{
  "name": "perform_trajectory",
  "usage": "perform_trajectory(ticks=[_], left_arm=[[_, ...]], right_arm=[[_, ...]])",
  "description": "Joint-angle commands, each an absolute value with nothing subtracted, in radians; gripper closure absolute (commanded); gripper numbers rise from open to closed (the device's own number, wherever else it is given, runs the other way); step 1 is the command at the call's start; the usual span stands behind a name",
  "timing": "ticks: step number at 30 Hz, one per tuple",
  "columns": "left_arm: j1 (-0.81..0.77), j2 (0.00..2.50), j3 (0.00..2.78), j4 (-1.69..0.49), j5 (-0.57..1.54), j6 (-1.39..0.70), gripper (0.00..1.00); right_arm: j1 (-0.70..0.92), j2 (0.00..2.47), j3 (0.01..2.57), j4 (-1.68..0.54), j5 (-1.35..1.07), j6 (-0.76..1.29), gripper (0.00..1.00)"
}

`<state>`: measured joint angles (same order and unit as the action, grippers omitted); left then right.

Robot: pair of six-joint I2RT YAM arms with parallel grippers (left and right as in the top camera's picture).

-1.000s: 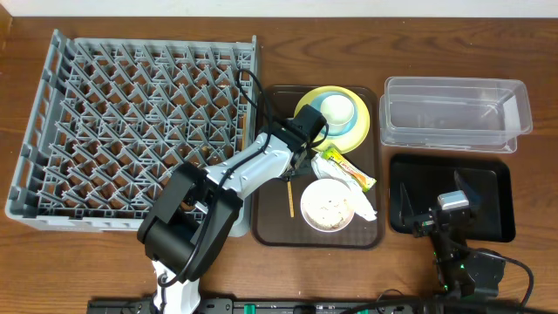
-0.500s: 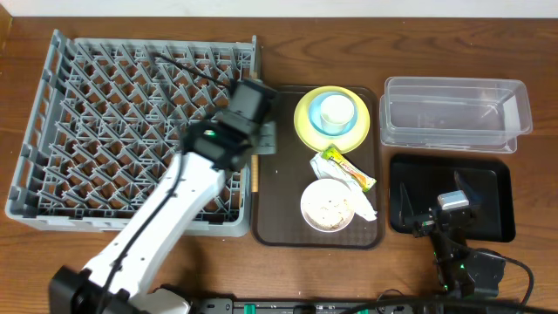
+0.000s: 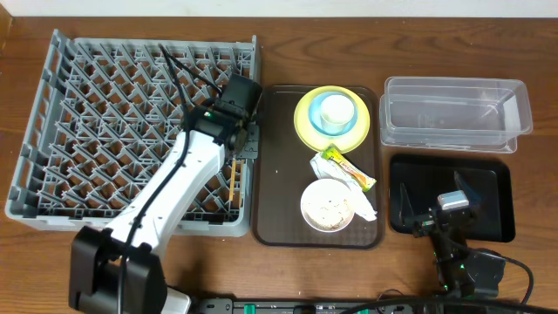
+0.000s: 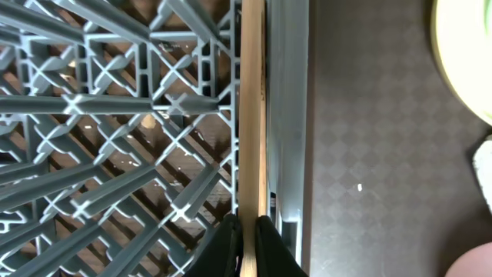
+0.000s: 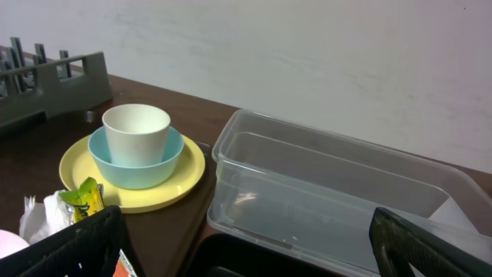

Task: Sort waste into correct bins and load items into the dishwasher
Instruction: 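Place the second chopstick into the dish rack with the left gripper, then reach the right gripper to the tray and grasp the snack wrapper and tissue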

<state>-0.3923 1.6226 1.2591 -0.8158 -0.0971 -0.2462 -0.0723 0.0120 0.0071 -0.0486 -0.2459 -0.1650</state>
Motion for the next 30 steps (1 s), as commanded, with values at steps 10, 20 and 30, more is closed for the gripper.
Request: perform_trajectory(ticks=[10, 20, 30], left_arm=[[-0.376, 1.693, 1.262, -0.788, -0.118, -0.229, 0.88], [-0.376, 1.685, 1.263, -0.787, -0.117, -0.229, 0.75], [-0.376, 1.384, 1.282, -0.868, -0.049, -0.319, 0.48]], right_arm=[[-0.064, 0.007, 0.006, -0.053, -0.243, -0.150, 0.01], [-0.064, 0.007, 0.006, -0.053, -0.243, -0.150, 0.01], [-0.064, 0.007, 0.006, -0.052, -0.244, -0.150, 0.01]])
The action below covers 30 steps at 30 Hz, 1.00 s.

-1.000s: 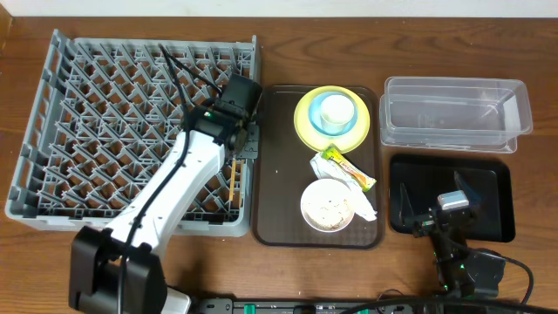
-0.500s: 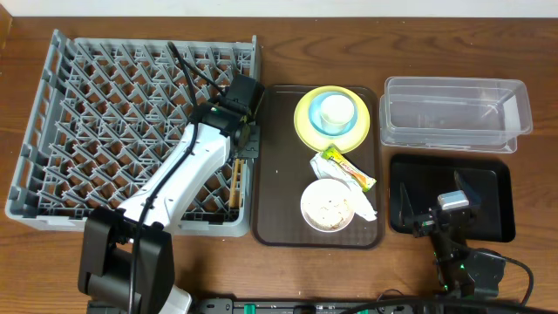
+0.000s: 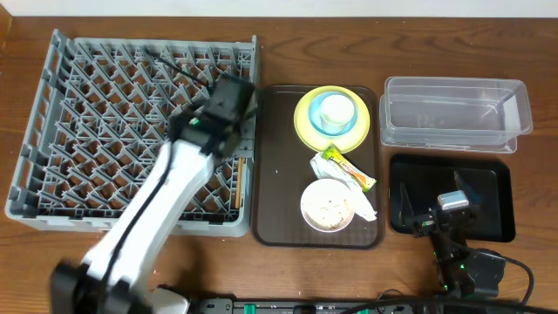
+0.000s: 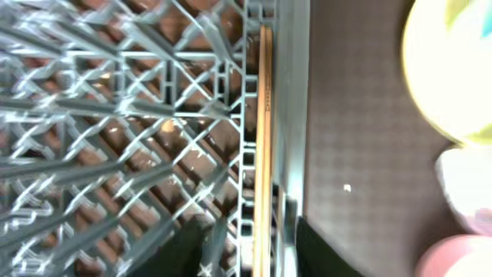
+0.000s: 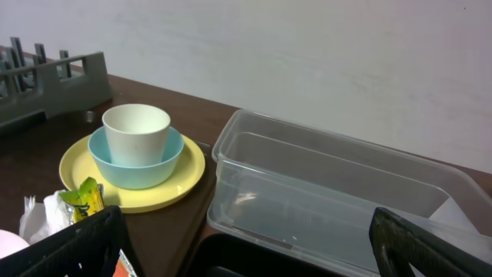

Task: Sort waste into correct bins and load items into the dishwasher
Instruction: 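Reach the right gripper to the tray and grasp the snack wrapper and tissue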

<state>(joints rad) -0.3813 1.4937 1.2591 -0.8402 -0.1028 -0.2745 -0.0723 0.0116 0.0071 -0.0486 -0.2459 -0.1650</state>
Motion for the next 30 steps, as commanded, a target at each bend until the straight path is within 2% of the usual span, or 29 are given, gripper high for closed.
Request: perform_trajectory(ticks=[1, 3, 4, 9, 13, 17, 21, 24, 27, 30], left_arm=[[-0.376, 1.364, 1.282, -0.871, -0.029, -0.319, 0.43], [-0.376, 1.304, 1.282, -0.875, 0.016, -0.319, 0.27], [-0.376, 1.287, 1.282, -0.876, 0.018, -0.319, 0.25], [-0.376, 1.266, 1.282, -0.876, 0.015, -0.319, 0.17], [-0.376, 1.269, 1.280, -0.876, 0.015, -0.319, 0.15], [-0.376, 1.269, 1.280, -0.876, 0.015, -0.319, 0.13], [-0.376, 1.269, 1.280, -0.876, 0.015, -0.319, 0.13], [-0.376, 1.269, 1.280, -0.876, 0.015, -0.319, 0.12], [-0.376, 1.269, 1.280, -0.876, 0.015, -0.319, 0.12], [-0.376, 1.269, 1.280, -0.876, 0.015, -0.319, 0.12]], right_arm=[[-0.064, 0.007, 0.006, -0.052, -0.244, -0.150, 0.01], [-0.064, 0.007, 0.006, -0.052, -0.243, -0.152, 0.01], [-0.064, 0.007, 0.006, -0.036, -0.239, -0.162, 0.01], [-0.064, 0.007, 0.006, 0.007, -0.399, -0.161, 0.01], [-0.064, 0.007, 0.026, -0.009, -0.363, -0.137, 0.01], [-0.064, 0.084, 0.166, -0.129, -0.316, -0.064, 0.01], [-0.064, 0.425, 0.472, -0.261, -0.307, -0.060, 0.01], [-0.064, 0.700, 0.739, -0.468, -0.374, -0.061, 0.01], [-0.064, 0.962, 1.027, -0.782, -0.376, -0.080, 0.01], [-0.064, 1.148, 1.209, -0.926, -0.450, -0.022, 0.01]])
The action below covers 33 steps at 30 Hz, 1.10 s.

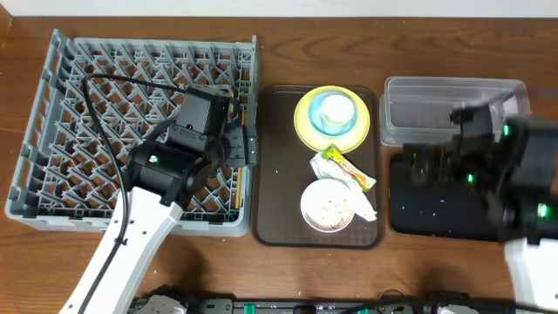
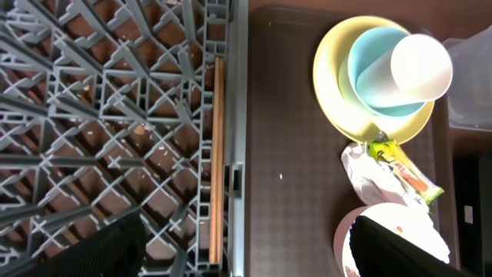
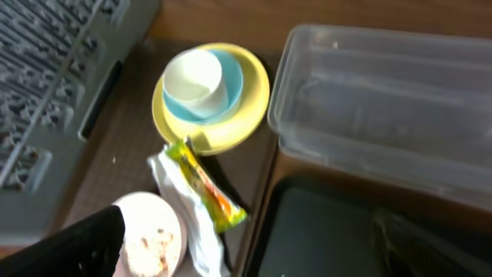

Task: Sort waste into correct bins and load items into the dishwasher
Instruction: 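Reach the right gripper to the tray and grasp the snack wrapper and tissue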

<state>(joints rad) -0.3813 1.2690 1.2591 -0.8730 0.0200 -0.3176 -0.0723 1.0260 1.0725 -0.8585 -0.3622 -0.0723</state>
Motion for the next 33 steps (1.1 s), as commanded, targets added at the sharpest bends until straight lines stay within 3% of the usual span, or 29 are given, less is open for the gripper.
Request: perform_trajectory(ticks=[1, 3, 5, 9, 13, 20, 23, 33], left_arm=[[-0.376, 1.269, 1.280, -0.876, 0.015, -0.319, 0.12], [-0.376, 1.269, 1.280, -0.876, 0.015, -0.319, 0.12], [-0.376, 1.269, 1.280, -0.876, 0.015, -0.319, 0.12], [-0.376, 1.269, 1.280, -0.876, 0.015, -0.319, 0.12], [-0.376, 1.269, 1.280, -0.876, 0.015, -0.319, 0.12], [-0.376, 1.269, 1.280, -0.876, 0.015, -0.319, 0.12], [-0.376, 1.269, 1.280, -0.876, 0.015, -0.319, 0.12], [-0.376, 1.269, 1.280, -0.876, 0.015, -0.319, 0.12]], right_arm=[[-0.064, 1.188, 1.242, -0.987, -0.503, -0.023, 0.01], [-0.056, 1.234, 1.239, -1.019, -0.586, -0.029, 0.39], [-0.017, 1.261, 1.230, -1.025, -0.514, -0.035, 0.62], [0.163, 1.318, 1.226, -1.024, -0.306, -0.029, 0.67], [0.373, 1.444, 1.224, -1.045, -0.042, 0.106, 0.99], [0.452, 1.676, 1.172, -1.018, 0.017, 0.259, 0.94], [0.453, 1.750, 1.142, -0.998, -0.076, 0.258, 0.99], [0.579, 1.786, 1.108, -0.907, -0.299, 0.165, 0.98]])
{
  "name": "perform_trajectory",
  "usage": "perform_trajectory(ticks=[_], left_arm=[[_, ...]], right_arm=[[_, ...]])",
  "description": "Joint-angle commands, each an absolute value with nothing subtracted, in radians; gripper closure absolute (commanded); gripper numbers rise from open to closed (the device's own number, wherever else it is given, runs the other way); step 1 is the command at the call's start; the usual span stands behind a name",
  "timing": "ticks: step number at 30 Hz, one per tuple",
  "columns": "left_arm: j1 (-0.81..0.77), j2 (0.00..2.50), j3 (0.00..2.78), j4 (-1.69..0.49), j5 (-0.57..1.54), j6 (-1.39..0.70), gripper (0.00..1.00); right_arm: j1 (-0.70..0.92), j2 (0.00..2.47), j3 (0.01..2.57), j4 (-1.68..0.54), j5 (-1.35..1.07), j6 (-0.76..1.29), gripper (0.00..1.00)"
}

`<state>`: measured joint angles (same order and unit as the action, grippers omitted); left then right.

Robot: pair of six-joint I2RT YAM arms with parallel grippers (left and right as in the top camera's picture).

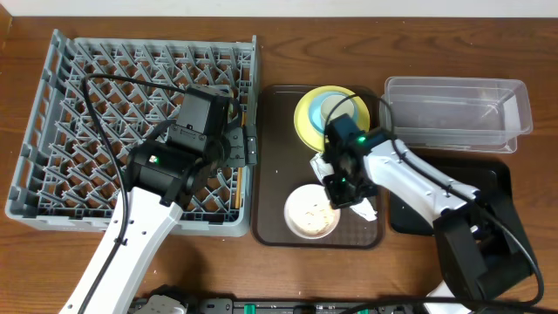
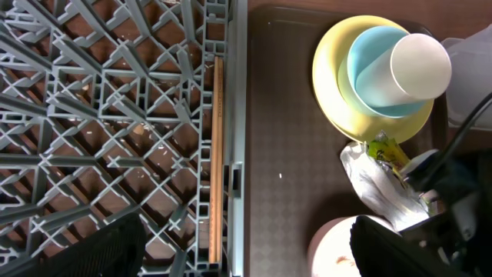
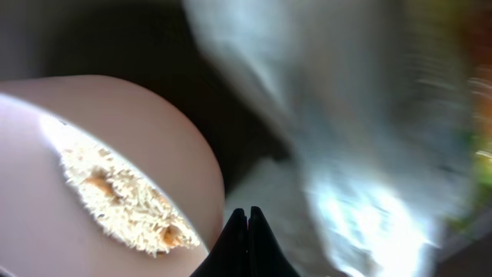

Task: Sort waste into correct bins and load items into the dishwasher
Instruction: 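Reach the right gripper to the tray and grasp the snack wrapper and tissue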

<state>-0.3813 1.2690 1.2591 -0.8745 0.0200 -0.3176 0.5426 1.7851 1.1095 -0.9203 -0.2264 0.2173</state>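
Observation:
My right gripper (image 1: 342, 194) is down on the brown tray (image 1: 279, 174). Its fingers (image 3: 247, 223) are shut, tips at the crumpled white napkin (image 3: 361, 208) just beside the pink bowl's (image 1: 309, 211) rim. Whether they pinch the napkin does not show. The bowl holds food scraps (image 3: 115, 185). The green-yellow snack wrapper (image 2: 380, 146) lies by the napkin, mostly hidden under my right arm in the overhead view. My left gripper (image 2: 246, 258) hangs open over the grey dish rack's (image 1: 87, 105) right edge, above a wooden chopstick (image 2: 214, 154) lying in it.
A yellow plate (image 1: 312, 118) with a blue bowl and white cup (image 2: 419, 65) stands at the tray's far end. A clear plastic bin (image 1: 455, 112) sits at the back right, and a black bin (image 1: 488, 187) in front of it.
My right gripper was open and high near the bins. Now it is low on the tray and shut by the napkin. The pink bowl sits a little further left. The left arm has not moved.
My left gripper was shut on the chopstick at the rack's right edge. Then it was open with the chopstick lying in the rack, then higher above it. My right arm rested by the black bin, was then raised, and now is down on the tray.

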Motion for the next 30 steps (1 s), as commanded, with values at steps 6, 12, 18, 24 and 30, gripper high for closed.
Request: perform_trajectory(ticks=[6, 12, 18, 24, 30], left_arm=[[-0.376, 1.269, 1.280, -0.876, 0.015, -0.319, 0.12], [-0.376, 1.269, 1.280, -0.876, 0.015, -0.319, 0.12], [-0.376, 1.269, 1.280, -0.876, 0.015, -0.319, 0.12], [-0.376, 1.269, 1.280, -0.876, 0.015, -0.319, 0.12], [-0.376, 1.269, 1.280, -0.876, 0.015, -0.319, 0.12]], right_arm=[[0.580, 1.786, 1.110, -0.925, -0.057, 0.125, 0.72], [0.570, 1.785, 1.111, -0.890, -0.034, -0.039, 0.43], [0.569, 1.785, 1.110, -0.839, 0.160, -0.047, 0.35], [0.570, 1.786, 1.098, -0.799, 0.153, -0.062, 0.37], [0.575, 1.786, 1.098, -0.796, 0.181, -0.069, 0.37]])
